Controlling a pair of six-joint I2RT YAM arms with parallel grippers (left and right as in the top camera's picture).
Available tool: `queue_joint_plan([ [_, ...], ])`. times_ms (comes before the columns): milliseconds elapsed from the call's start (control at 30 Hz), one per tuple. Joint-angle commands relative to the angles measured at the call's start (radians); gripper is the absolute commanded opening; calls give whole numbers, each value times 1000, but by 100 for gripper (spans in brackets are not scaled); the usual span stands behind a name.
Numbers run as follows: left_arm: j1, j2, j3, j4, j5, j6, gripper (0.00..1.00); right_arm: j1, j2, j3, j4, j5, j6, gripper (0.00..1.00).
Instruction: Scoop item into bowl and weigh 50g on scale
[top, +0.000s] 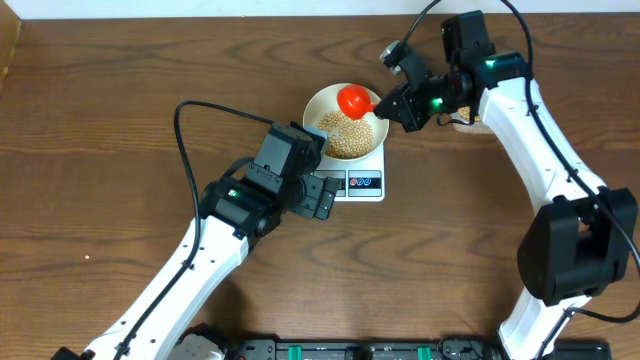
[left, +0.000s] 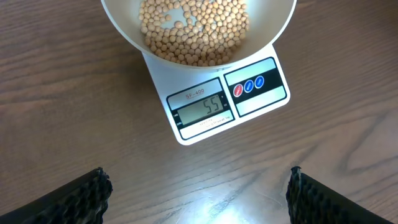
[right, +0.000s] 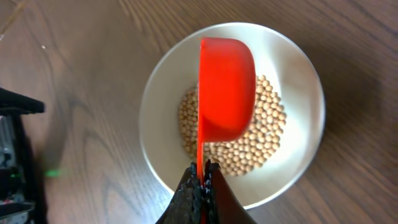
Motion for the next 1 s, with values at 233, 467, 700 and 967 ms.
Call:
queue_joint_plan([
  [233, 3, -7, 2, -4, -16, 3, 93, 2, 81, 15, 35, 142, -21, 1],
  [467, 3, -7, 2, -4, -16, 3, 92, 2, 82, 15, 60, 175, -21, 1],
  [700, 3, -7, 2, -4, -16, 3, 92, 1, 82, 15, 64, 208, -20, 1],
  [967, 3, -7, 2, -4, -16, 3, 92, 1, 82, 15, 94, 229, 6, 1],
])
